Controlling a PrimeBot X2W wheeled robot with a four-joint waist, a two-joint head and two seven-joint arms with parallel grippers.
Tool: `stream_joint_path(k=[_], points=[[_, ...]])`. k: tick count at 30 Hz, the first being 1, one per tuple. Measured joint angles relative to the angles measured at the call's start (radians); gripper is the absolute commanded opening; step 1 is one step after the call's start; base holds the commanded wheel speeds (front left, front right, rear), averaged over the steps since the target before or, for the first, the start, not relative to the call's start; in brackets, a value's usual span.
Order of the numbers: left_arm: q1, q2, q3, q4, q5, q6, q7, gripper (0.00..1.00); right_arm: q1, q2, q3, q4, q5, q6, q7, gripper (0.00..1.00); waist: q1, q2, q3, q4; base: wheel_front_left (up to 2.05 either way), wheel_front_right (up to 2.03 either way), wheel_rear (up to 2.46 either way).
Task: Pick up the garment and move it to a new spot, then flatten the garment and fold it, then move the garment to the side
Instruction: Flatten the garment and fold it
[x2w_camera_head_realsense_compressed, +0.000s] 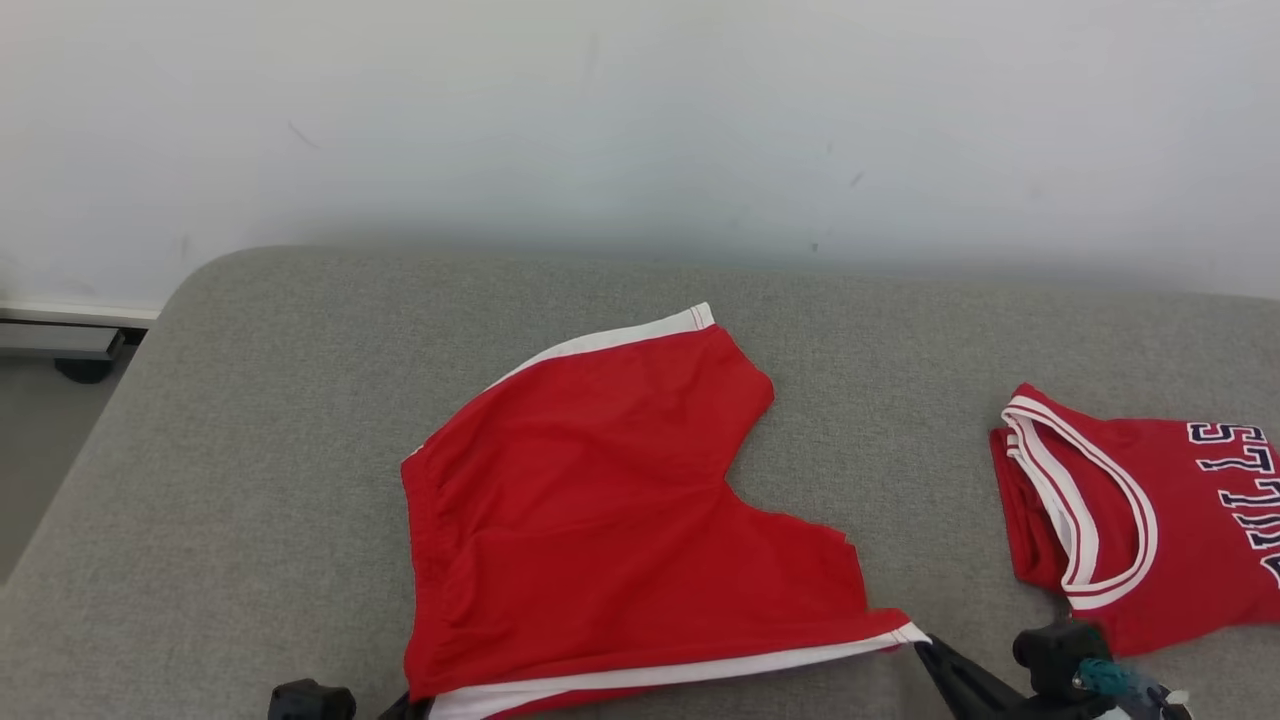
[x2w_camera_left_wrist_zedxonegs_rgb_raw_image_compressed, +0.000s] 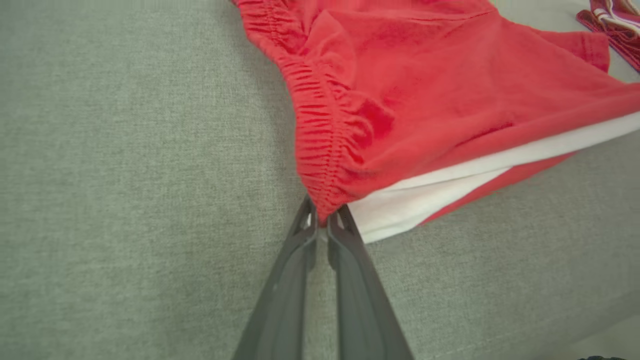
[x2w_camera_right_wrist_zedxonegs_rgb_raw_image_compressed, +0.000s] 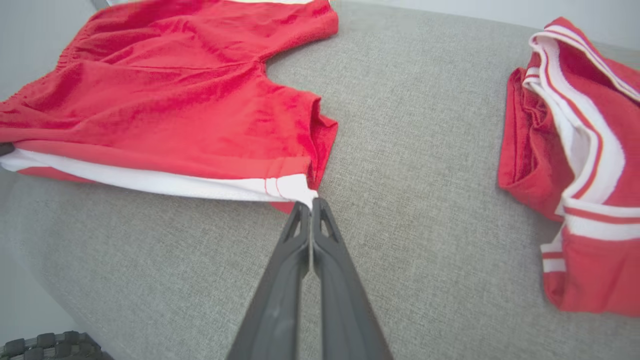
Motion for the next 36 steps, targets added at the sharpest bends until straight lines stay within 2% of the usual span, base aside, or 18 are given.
stream_joint_path(k=[6, 15, 23, 36], points=[[-0.004, 0.027, 0.001, -0.064, 0.004, 0.000, -0.007, 0.00, -0.026, -0.030, -0.012, -0.037, 0.010, 0.012, -0.008, 0.00, 0.0000, 0.0000, -0.012, 0.023, 0.00, 0.00, 0.00], [-0.061, 0.055, 0.006, -0.138, -0.038, 0.000, 0.000, 0.00, -0.249, -0.068, -0.002, -0.025, 0.002, 0.046, 0.061, 0.00, 0.0000, 0.0000, 0.014, 0.049, 0.00, 0.00, 0.00], [-0.191, 0.069, -0.015, -0.183, -0.077, 0.000, 0.046, 0.00, -0.558, -0.073, 0.048, 0.099, -0.022, 0.067, 0.159, 0.00, 0.0001, 0.0000, 0.085, 0.076, 0.00, 0.00, 0.00], [-0.402, 0.085, -0.024, -0.180, -0.177, 0.000, 0.099, 0.00, -0.886, -0.022, 0.124, 0.323, -0.052, 0.075, 0.237, 0.00, 0.0002, 0.0000, 0.211, 0.120, 0.00, 0.00, 0.00]])
